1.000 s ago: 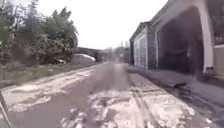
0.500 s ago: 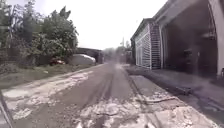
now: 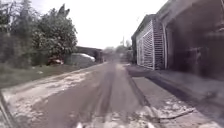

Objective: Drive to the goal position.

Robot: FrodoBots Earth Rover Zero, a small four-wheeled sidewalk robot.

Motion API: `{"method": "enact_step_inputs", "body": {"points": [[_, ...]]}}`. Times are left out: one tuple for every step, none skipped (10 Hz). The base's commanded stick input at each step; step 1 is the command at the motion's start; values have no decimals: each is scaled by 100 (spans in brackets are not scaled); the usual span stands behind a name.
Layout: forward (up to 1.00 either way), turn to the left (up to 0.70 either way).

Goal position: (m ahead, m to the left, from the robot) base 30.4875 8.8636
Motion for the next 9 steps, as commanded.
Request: {"method": "enact_step_inputs", "body": {"points": [[100,0],[100,0],[100,0],[100,0],[100,0],[100,0],[100,0],[100,0],[100,0]]}}
